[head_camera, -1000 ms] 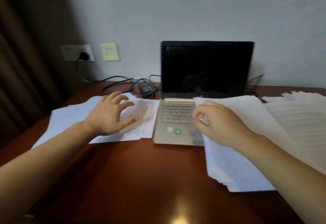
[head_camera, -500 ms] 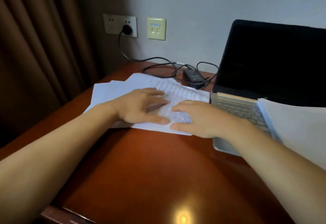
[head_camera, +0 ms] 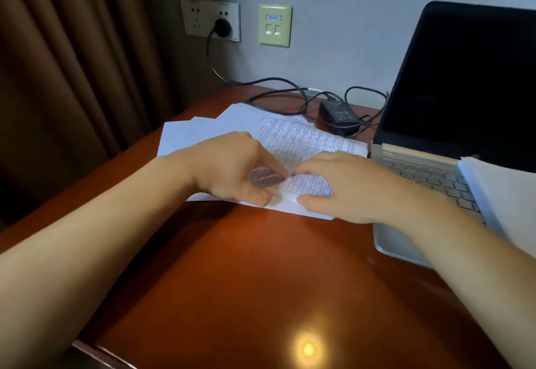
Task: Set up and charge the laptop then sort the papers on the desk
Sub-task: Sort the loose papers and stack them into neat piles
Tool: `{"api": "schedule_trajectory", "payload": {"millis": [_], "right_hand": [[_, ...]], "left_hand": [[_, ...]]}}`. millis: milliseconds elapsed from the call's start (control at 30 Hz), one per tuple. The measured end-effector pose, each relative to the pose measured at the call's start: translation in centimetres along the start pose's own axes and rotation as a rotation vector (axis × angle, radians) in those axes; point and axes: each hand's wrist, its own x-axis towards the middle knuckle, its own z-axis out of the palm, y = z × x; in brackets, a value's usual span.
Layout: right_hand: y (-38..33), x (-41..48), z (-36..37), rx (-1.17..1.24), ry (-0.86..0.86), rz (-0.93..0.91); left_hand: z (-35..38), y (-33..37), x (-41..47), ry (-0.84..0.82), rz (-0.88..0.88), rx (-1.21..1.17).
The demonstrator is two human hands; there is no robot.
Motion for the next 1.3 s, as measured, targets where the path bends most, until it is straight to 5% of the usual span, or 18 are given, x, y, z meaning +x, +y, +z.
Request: {"api": "schedule_trajectory", "payload": {"millis": [567,800,1000,1200,1300], "right_hand": [[-0.3,-0.4,-1.0,-0.073,0.38,-0.046],[1.0,-0.6,-1.2,0.085,0.33,-0.056],[1.3,-0.1,-2.4,0.412,0.185,0.17],[2.2,0.1,-2.3,0.43,0.56,0.33],[2.3,0.1,-1.9,0.354,0.64,0.219]], "left_hand": [[1.2,-1.1,0.1,0.5,-0.002,0.121],[1.3,-1.0,0.2,0.487,-0.077,0.137],[0.6,0.3,0.0,0.49,0.087,0.27],[0.6,0.0,0.2,0.546,0.225,0.336],[1.1,-0.8,0.5,0.517,0.235,0.322]]}}
